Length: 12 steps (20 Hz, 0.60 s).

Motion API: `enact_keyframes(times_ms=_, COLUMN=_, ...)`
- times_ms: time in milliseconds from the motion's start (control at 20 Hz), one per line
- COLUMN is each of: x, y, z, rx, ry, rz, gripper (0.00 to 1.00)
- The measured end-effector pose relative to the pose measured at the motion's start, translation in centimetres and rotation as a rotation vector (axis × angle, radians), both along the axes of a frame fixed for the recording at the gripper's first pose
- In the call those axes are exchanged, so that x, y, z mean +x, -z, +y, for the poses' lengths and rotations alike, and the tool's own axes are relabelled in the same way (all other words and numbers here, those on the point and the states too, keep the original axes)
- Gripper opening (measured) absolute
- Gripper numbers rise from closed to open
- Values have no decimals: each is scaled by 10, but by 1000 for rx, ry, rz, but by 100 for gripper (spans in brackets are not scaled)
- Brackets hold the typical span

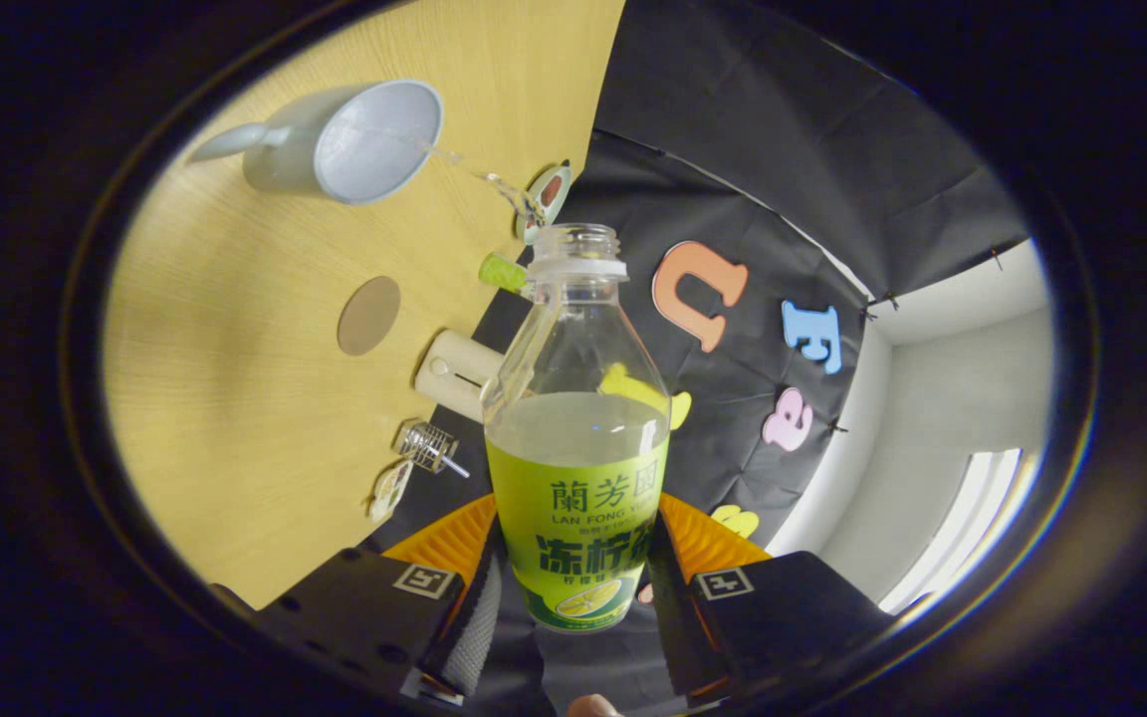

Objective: Take the bottle from table, then pour the juice into the cup, finally place the bottle on the coaster

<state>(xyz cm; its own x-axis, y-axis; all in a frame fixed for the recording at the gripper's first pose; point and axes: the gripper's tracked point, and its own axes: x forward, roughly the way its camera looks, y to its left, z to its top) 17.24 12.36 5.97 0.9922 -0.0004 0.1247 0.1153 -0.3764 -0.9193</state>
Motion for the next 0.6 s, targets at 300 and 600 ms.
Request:
enact_keyframes(times_ms=300, x=-3, y=-4, z=1, rx=-32, ry=4, rz=-6, gripper=73)
enact_keyframes(times_ms=600, x=-5, y=-6, z=4, rx=-57, ry=-5, rz=-21, gripper=73)
